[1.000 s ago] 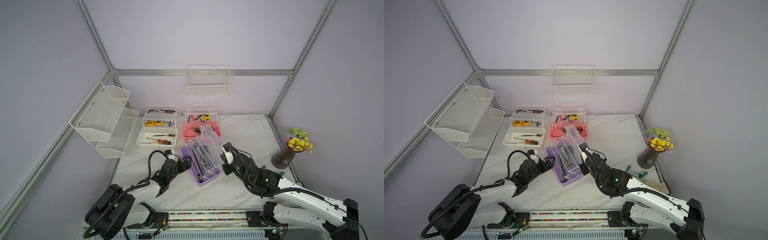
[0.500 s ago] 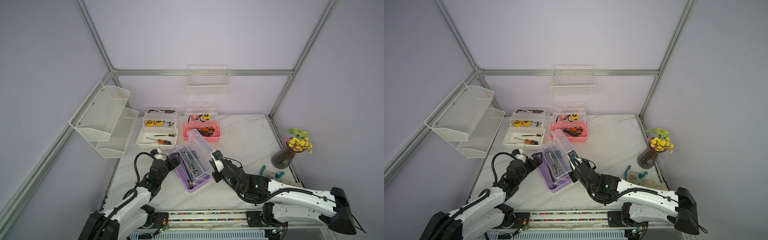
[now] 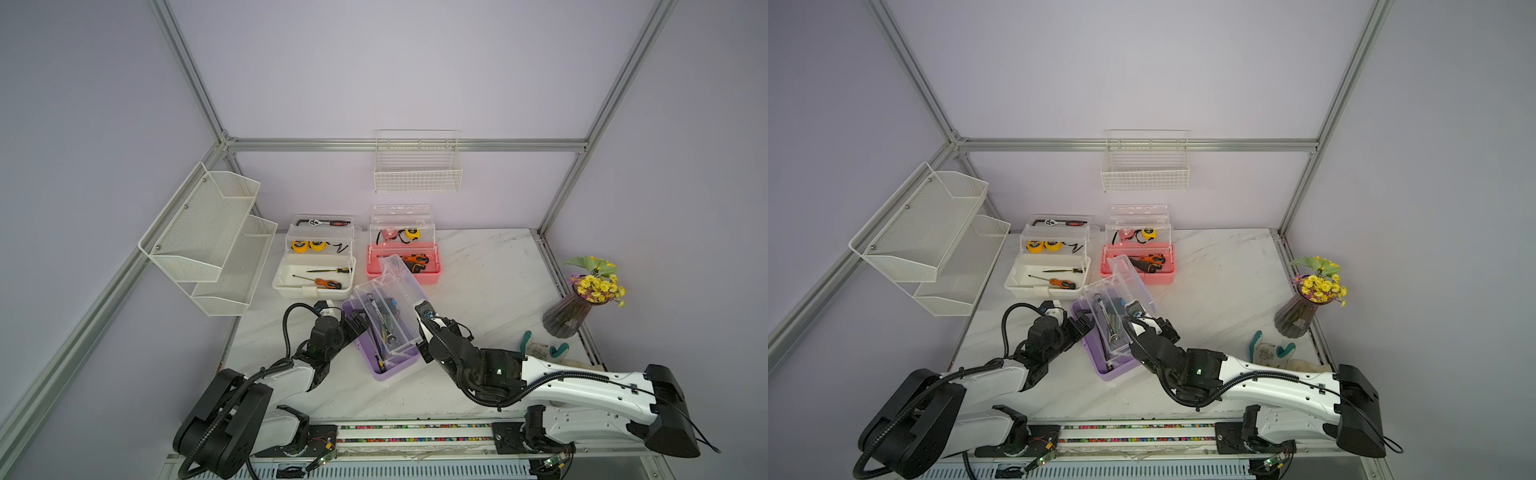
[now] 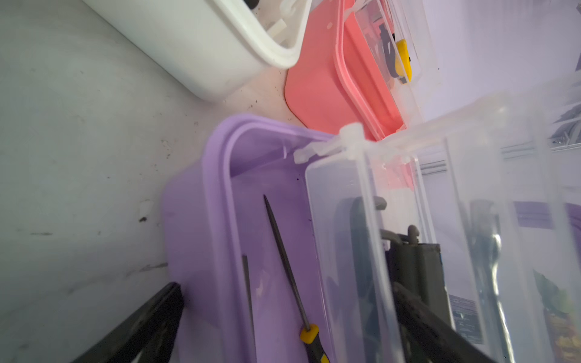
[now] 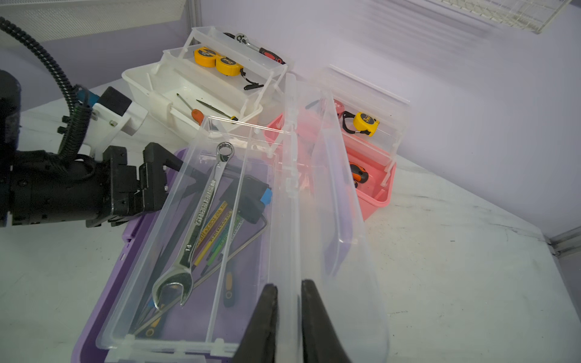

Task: Close toolboxes
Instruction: Close the toolbox lid.

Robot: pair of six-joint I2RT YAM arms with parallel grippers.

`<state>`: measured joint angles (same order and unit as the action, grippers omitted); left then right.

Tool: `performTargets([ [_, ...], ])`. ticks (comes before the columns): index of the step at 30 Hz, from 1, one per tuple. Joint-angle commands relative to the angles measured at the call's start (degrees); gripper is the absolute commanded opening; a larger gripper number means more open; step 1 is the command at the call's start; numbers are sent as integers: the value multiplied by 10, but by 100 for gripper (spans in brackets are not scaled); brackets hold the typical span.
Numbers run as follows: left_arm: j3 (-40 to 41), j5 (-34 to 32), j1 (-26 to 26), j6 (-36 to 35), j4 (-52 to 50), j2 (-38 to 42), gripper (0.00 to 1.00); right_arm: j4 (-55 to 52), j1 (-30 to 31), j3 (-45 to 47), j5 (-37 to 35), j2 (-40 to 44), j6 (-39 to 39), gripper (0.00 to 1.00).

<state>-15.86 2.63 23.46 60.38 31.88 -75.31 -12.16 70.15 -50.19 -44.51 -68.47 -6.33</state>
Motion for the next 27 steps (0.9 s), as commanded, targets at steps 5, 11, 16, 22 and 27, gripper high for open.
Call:
performTargets([
  [5,-65,45,48,22,129,-92,100,-43,3,-23,-19,-30,28,18],
  [11,-92,60,65,42,189,-163,100,-28,6,-34,5,-69,31,20],
  [16,-87,64,65,37,229,-183,100,-20,7,-25,8,-77,19,24],
  [22,-67,67,61,24,173,-143,100,-9,7,-15,22,-83,6,30],
  [27,-54,62,52,-8,64,-66,100,7,7,-4,22,-95,-5,30],
])
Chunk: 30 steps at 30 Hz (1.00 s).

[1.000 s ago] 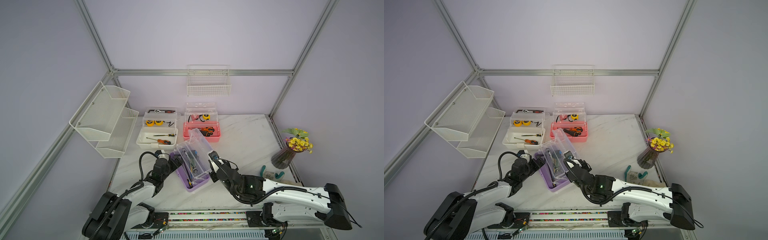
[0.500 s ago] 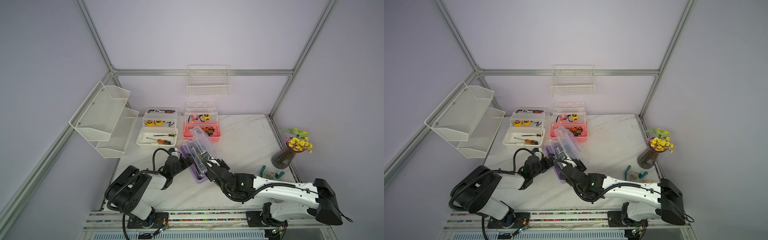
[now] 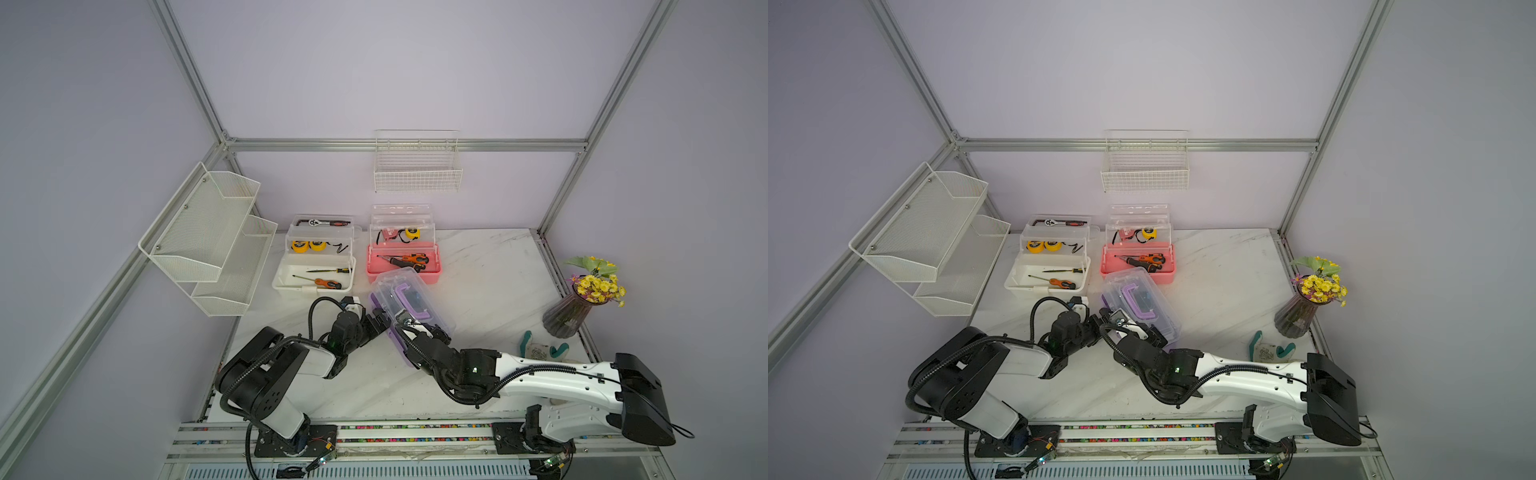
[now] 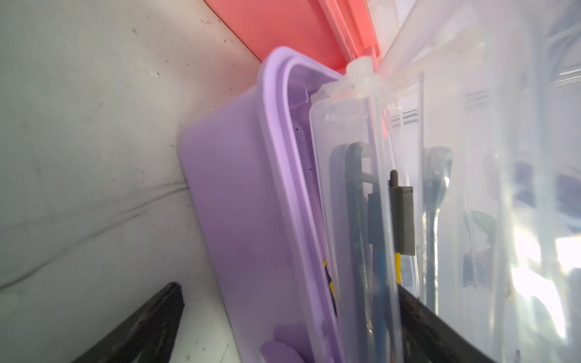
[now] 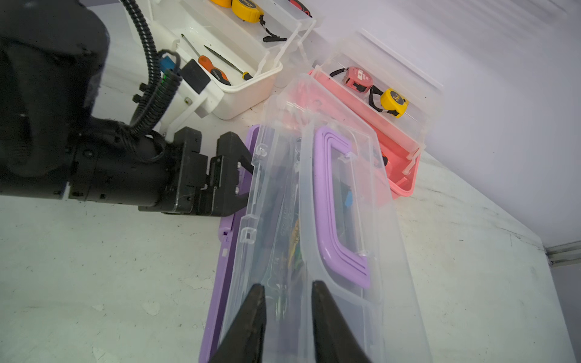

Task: Close toolboxes
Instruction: Close the toolbox lid.

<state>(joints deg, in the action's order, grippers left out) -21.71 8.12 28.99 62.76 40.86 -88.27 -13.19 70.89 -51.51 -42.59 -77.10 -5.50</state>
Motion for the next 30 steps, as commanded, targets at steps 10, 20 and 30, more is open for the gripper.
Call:
performTargets([
  [10,12,-8,-43,-56,-176,188,100,19,0,-9,20,7,-31,37],
  [20,-65,8,-73,-122,-203,187,100,-16,-34,-16,94,55,-149,50],
  [30,-208,73,-81,-208,-207,80,100,-101,-173,18,254,125,-362,75],
])
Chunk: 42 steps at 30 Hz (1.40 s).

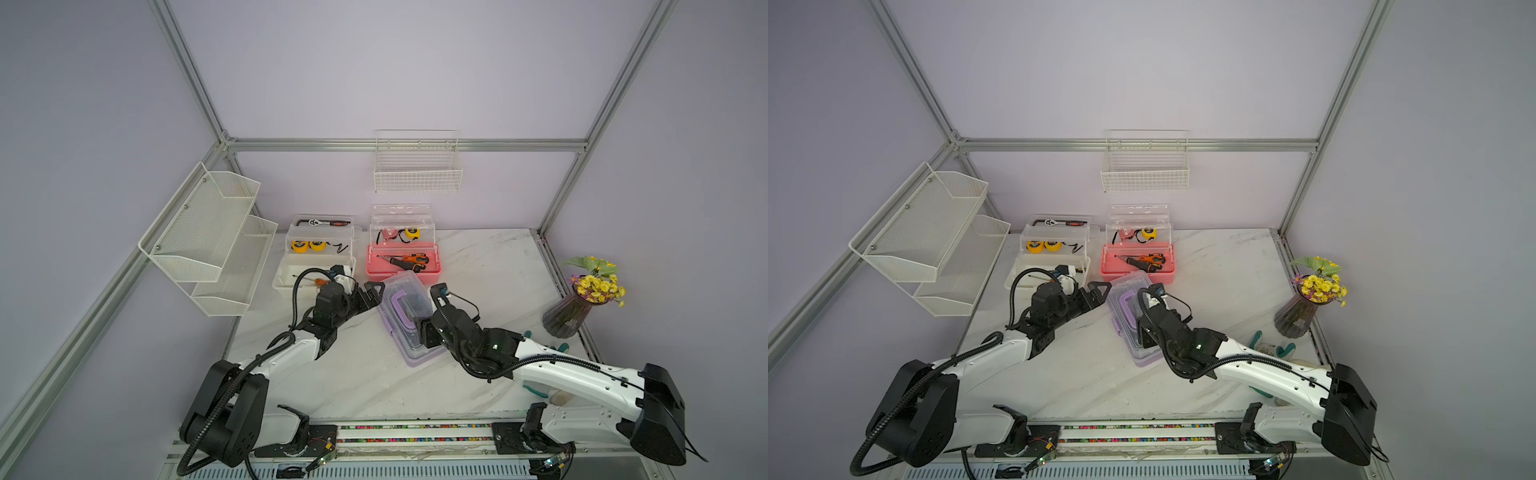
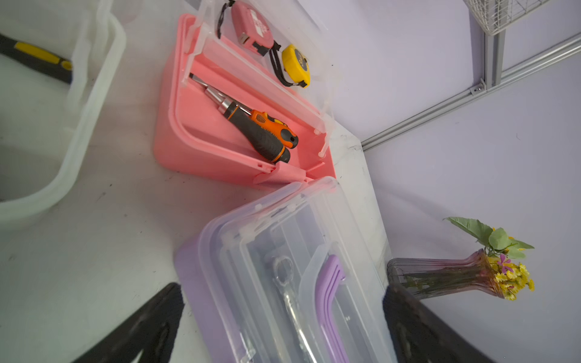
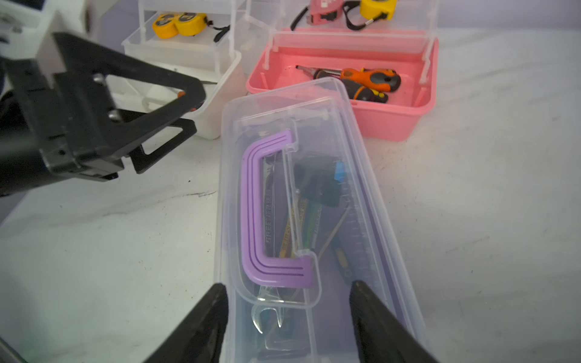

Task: Close toolboxes
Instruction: Close the toolbox lid, then adjust the toolbox at the center of the board.

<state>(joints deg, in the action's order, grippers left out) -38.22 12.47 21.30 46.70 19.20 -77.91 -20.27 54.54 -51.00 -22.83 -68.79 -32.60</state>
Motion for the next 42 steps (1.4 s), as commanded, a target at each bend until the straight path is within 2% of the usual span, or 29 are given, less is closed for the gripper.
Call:
performTargets([
  [1,-56,39,-5,-54,11,-40,100,-35,-15,18,64,55,-109,81],
  [8,-115,116,-5,-80,11,-122,100,-60,-39,44,167,69,-193,84],
  [15,-126,150,-2,-111,10,-152,100,-45,-66,79,204,56,-251,86],
  [24,-175,123,-2,-164,-4,-201,100,21,-118,122,207,59,-292,88],
  [30,-186,106,-6,-194,-18,-196,100,-22,-120,115,162,101,-286,88],
  [33,-197,112,-11,-205,-30,-206,100,-80,-121,104,126,121,-282,88],
  [36,-204,132,-17,-205,-36,-219,100,-95,-122,104,123,128,-285,88],
  [39,-207,149,-18,-207,-38,-230,100,-75,-122,122,136,115,-291,89],
  [42,-203,160,-18,-205,-38,-236,100,-8,-122,134,155,95,-280,89],
])
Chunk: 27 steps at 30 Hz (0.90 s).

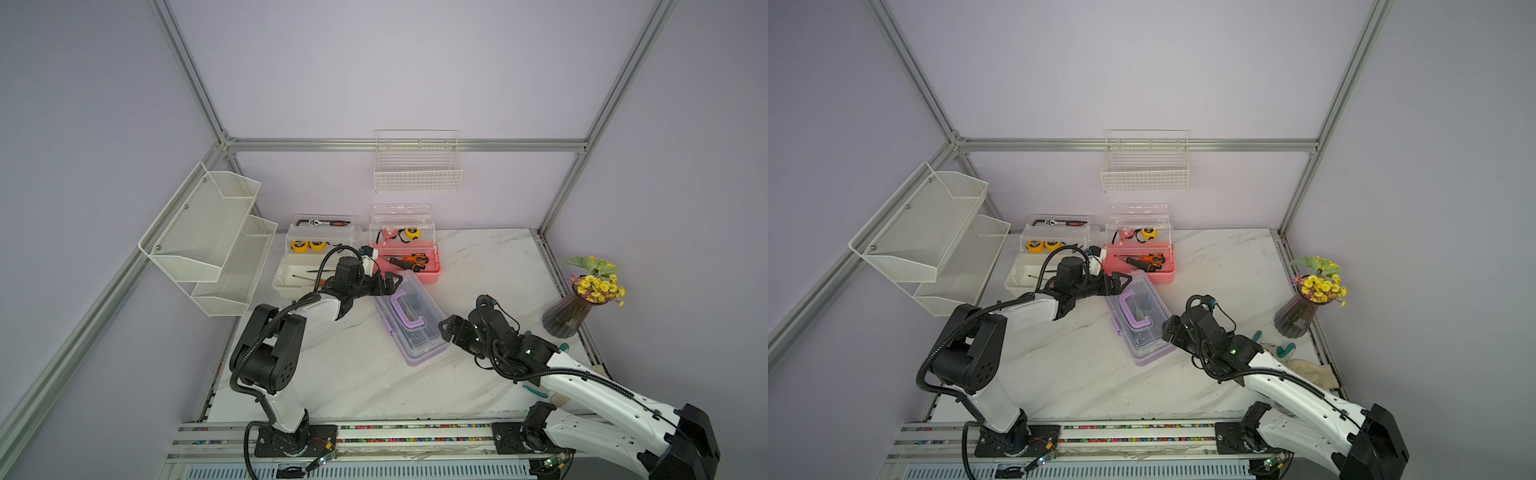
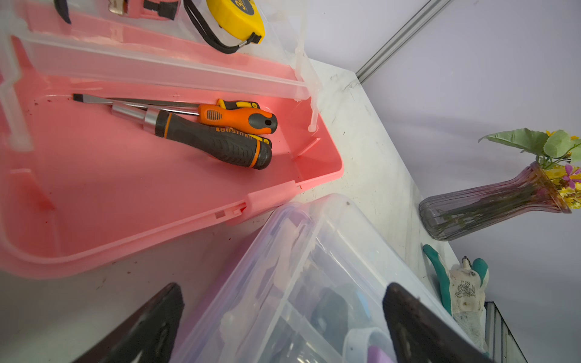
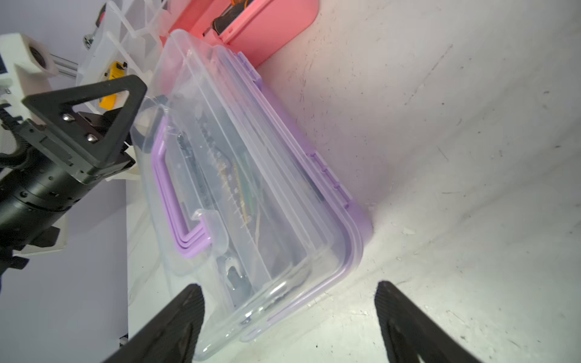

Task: Close toolboxes
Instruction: Adjust the toolbox at the center of the board.

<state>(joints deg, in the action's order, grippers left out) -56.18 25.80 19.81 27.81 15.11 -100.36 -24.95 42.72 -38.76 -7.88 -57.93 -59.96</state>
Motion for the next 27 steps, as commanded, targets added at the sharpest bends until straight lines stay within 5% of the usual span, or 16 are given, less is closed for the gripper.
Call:
performTargets([
  [1,-20,29,-3,-17,2,-12,100,65,-4,13,10,-24,2,89],
  [6,10,43,-3,-13,4,-9,99,173,-11,25,49,-72,26,90],
  [19,160,81,2,75,61,66,95,221,-92,-7,91,-118,126,87],
  [27,193,10,2,56,-18,189,97,138,-107,-34,36,-93,151,87],
])
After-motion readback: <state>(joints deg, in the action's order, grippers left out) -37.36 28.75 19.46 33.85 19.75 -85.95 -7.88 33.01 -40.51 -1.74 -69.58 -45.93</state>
